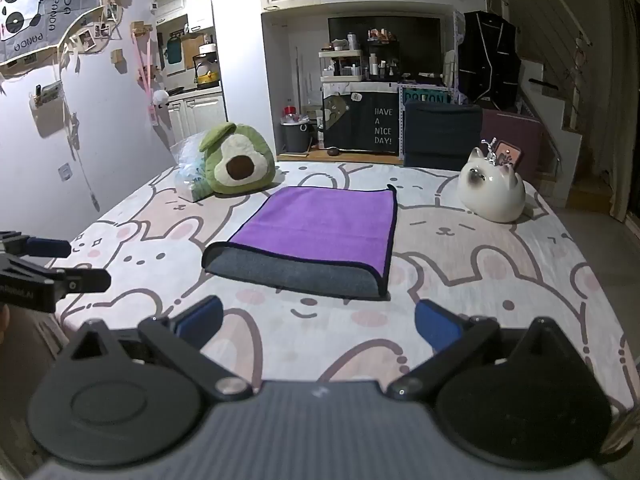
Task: Fold towel
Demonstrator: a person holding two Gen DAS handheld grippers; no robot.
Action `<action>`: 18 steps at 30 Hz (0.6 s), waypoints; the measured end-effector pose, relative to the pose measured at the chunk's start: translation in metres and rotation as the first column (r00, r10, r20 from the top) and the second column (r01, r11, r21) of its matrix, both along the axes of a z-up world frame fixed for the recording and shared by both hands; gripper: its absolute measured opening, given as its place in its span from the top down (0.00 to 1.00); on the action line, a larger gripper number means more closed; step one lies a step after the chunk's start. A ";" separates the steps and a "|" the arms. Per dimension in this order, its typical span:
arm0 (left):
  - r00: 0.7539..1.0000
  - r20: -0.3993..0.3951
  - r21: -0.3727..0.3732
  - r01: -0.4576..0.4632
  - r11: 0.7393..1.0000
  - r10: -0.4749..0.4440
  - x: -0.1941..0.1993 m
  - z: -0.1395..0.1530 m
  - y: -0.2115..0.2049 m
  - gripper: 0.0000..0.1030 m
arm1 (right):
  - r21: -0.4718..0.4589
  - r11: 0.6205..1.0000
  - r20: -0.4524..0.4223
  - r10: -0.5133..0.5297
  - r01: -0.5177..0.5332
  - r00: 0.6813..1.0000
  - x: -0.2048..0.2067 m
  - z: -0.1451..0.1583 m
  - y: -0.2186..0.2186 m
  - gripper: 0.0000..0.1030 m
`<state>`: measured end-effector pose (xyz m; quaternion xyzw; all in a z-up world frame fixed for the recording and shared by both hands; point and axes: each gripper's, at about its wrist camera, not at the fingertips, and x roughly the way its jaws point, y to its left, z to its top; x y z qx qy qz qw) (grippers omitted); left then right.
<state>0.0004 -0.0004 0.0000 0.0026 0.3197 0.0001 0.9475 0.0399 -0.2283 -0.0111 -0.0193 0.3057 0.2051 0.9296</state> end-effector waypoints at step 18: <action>1.000 0.001 -0.004 0.001 1.000 -0.001 0.000 0.000 0.000 0.00 | 0.001 1.000 -0.002 0.000 0.000 1.000 0.000 0.000 0.000 0.00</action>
